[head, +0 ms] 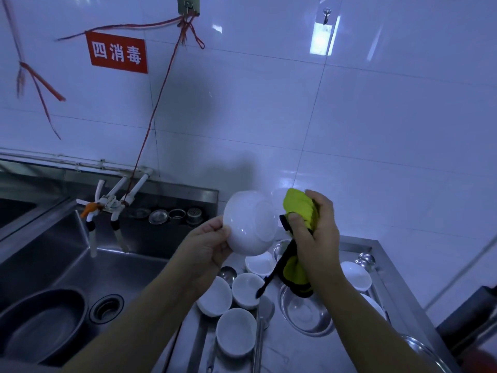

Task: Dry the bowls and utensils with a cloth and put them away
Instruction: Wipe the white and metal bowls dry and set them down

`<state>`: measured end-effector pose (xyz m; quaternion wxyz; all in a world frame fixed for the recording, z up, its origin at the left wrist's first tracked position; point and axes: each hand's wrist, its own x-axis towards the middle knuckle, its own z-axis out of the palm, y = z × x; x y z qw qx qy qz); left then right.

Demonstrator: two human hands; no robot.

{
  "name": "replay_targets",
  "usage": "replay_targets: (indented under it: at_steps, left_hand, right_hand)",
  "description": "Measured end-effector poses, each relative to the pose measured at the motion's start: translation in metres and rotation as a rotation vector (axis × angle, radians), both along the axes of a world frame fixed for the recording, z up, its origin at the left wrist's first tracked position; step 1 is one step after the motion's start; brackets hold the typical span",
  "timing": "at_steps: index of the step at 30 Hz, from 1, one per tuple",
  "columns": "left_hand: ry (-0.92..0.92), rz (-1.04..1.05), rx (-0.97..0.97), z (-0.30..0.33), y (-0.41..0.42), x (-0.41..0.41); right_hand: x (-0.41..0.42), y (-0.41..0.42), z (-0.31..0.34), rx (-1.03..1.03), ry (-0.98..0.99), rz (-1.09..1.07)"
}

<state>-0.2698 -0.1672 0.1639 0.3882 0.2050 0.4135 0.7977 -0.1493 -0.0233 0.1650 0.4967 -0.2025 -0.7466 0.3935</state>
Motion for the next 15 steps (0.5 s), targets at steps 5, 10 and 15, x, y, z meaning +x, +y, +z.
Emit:
replay_targets:
  at_steps: [5, 10, 15]
  left_hand:
    - [-0.083, -0.038, 0.049, 0.005, 0.005, 0.006]
    - [-0.132, -0.072, 0.076, 0.005, 0.002, -0.003]
    - [-0.066, -0.122, 0.016, 0.007, -0.003, -0.006]
  right_hand:
    - [-0.011, -0.014, -0.005, 0.306, -0.052, 0.077]
    - [0.002, -0.009, -0.009, 0.610, -0.091, 0.153]
    - [0.020, 0.015, -0.016, 0.817, -0.214, 0.149]
